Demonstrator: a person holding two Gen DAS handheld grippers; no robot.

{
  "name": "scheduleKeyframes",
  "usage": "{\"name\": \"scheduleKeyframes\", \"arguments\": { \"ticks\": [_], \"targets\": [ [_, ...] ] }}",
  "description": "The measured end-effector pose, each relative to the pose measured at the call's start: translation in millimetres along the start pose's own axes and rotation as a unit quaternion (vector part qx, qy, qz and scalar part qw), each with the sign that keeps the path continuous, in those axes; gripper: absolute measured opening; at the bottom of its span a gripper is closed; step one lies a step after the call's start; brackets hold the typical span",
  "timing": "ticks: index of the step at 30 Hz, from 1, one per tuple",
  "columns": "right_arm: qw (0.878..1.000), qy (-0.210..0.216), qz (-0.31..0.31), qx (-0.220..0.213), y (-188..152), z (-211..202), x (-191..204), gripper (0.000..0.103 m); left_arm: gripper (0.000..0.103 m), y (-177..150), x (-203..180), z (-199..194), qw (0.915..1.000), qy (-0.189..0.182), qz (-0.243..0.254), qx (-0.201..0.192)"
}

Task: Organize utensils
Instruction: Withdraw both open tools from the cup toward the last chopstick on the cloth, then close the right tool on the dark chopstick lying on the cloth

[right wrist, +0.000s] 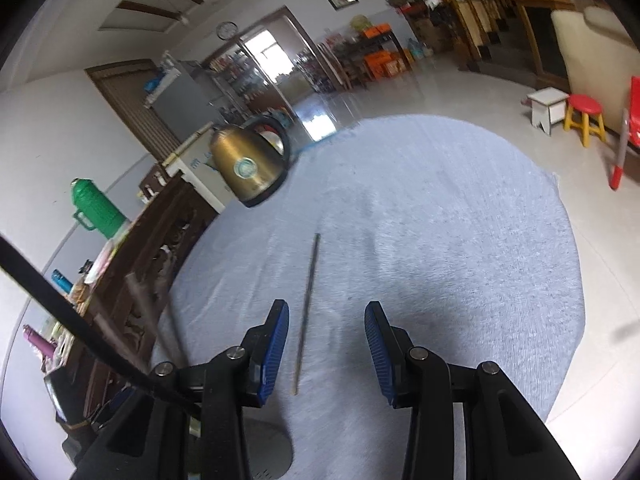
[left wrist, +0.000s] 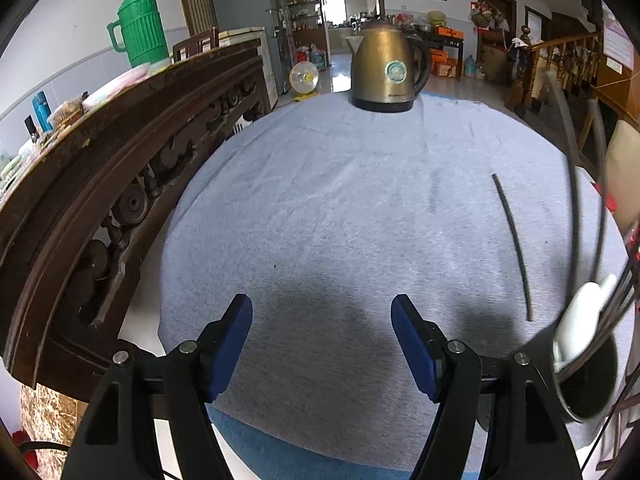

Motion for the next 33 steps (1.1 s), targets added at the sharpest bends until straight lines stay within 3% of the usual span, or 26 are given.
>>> {"name": "scheduleKeyframes", "arguments": {
  "ticks": [12,19,25,33],
  "targets": [
    [0.993,-0.012,-0.029,0.116,48,129,-30,0.042,0.073,13,3,51,0.9989,0.015,0.001,0.045],
    [0.986,0.005,-0.058,0.156,79,198,-7,0.042,0.073,26,-4,70,0.9983,0.019,0.001,0.055],
    [0.977,-0.010,-0.090,0.194,91,243,15,0.042,0.073,30,-10,80,0.9977,0.027,0.009,0.062],
    [0.968,-0.026,-0.098,0.231,93,279,25,0.042,0.073,29,-10,91,0.9967,0.030,0.009,0.075]
  ]
}}
Point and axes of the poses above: each gripper's, at about its wrist camera, not at the fingertips, and z roughly the way its jaws point, x to its left, y to its top, the point moved 1 cm from there along z, roughly the way its jaws point, and after that the axes turned 15 degrees about -z, right-handed, at the moved point
